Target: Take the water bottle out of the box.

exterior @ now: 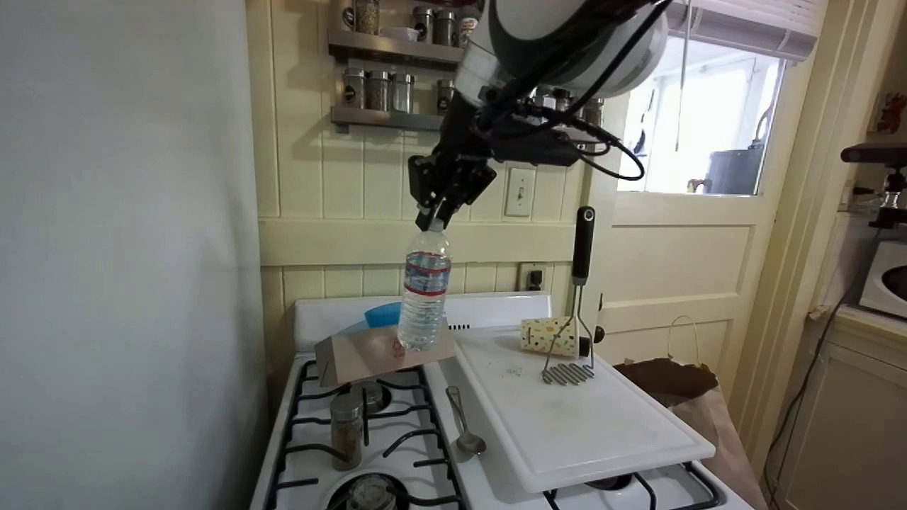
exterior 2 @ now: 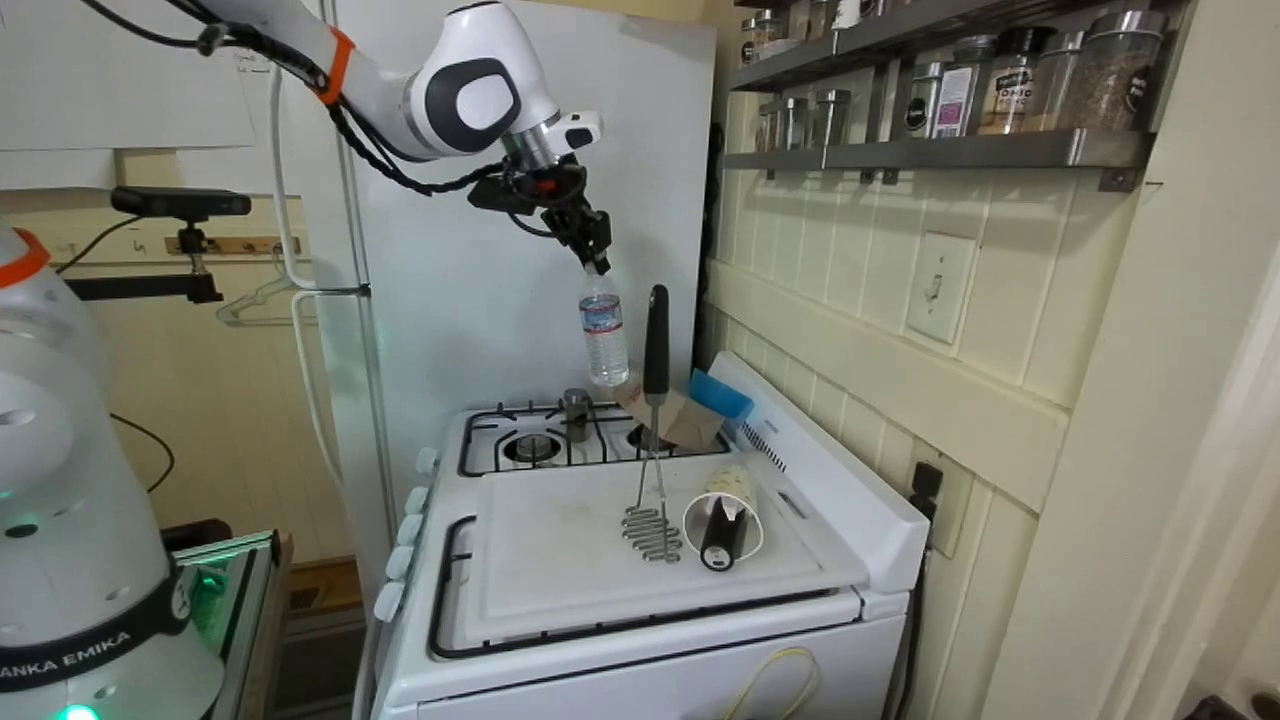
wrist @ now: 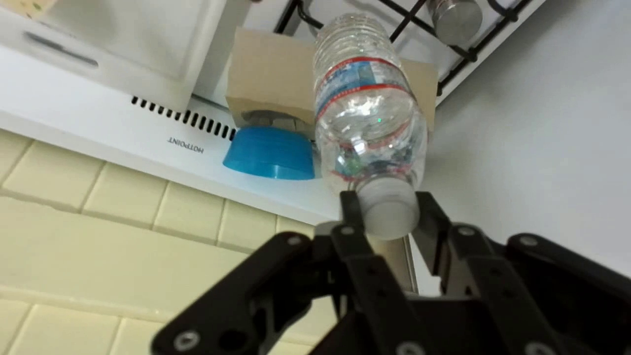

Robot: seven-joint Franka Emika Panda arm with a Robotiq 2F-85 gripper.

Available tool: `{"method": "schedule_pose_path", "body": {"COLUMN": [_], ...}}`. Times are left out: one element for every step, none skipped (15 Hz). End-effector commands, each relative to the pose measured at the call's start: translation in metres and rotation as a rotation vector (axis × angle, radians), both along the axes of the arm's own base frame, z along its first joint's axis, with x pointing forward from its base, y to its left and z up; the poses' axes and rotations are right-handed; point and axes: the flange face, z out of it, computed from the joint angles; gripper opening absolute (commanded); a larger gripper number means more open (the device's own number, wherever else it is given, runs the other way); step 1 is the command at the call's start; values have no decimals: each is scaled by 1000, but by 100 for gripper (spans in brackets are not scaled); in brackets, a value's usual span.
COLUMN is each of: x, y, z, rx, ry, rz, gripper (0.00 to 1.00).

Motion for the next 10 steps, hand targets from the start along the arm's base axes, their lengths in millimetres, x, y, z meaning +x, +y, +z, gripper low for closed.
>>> {"method": "schedule_pose_path", "body": {"x": [-43, -47, -49, -50, -53, -55, -56, -56, -56, -55], "y": [-44, -58, -71, -81, -89, -98, -105, -111, -116, -118], "z": [-3, -5, -5, -8, -9, -12, -17, -21, -24, -28], "rx": [64, 64, 64, 71, 64, 44, 45, 32, 26, 20], "ry": [-13, -22, -36, -36, -29, -8, -1, 12, 24, 38], "rz": [-121, -178, -230, -275, -315, -359, -385, -420, -440, -455], "gripper": [8, 8, 8, 8, 8, 8, 8, 8, 8, 8]}}
